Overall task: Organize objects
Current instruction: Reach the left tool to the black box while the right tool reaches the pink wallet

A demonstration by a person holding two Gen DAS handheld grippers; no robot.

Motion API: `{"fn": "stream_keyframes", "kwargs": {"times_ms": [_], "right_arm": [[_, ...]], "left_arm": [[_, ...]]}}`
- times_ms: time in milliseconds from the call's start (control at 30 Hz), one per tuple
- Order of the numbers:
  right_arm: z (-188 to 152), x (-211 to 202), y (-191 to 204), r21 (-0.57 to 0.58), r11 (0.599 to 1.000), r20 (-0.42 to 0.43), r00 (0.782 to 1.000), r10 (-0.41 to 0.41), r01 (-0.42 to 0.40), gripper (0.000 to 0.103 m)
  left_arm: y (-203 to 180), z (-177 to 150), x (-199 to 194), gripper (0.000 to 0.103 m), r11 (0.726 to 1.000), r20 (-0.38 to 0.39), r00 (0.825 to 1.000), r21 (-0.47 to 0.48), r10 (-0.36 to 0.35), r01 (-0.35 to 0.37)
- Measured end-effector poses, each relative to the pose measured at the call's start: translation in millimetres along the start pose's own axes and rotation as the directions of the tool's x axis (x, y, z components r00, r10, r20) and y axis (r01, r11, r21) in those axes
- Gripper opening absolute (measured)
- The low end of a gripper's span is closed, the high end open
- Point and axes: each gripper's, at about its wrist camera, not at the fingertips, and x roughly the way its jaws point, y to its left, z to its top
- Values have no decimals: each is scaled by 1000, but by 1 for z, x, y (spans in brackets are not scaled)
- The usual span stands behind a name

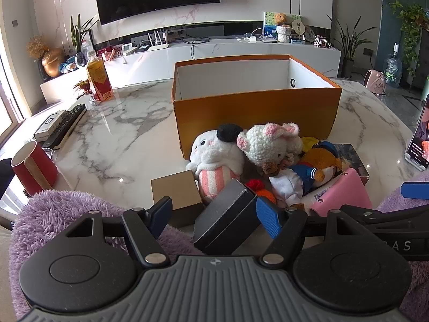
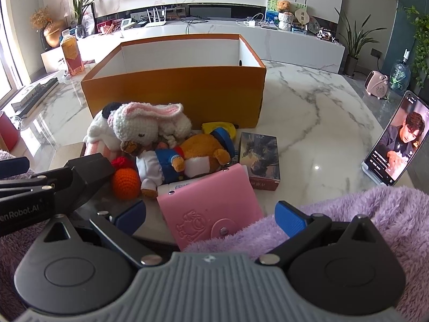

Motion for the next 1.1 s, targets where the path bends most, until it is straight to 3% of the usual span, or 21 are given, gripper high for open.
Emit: {"fn": "stream_keyframes", "kwargs": {"times_ms": [600, 733, 933, 1000, 1100], "right_arm": [[-1, 6, 0, 1, 1000, -20, 1000, 0, 0, 102], [1, 9, 2, -3, 1000, -20, 1000, 15, -15, 102], [7, 15, 9, -17, 998, -33, 997, 67, -68, 90], [10, 17, 13, -24, 996, -35, 996, 83, -84, 82], [14, 21, 15, -31, 995, -40, 995, 90, -91, 79]], "left_arm": [[6, 2, 2, 80, 999, -20, 999, -27, -47, 46], [8, 5, 4, 79, 998, 7, 998, -37, -58, 58], [8, 9, 4, 78, 997, 41, 996, 2, -80, 80], [6, 11, 4, 76, 996, 64, 994, 31, -87, 85], [3, 9, 7, 75, 991, 28, 995, 95, -99, 96]]}}
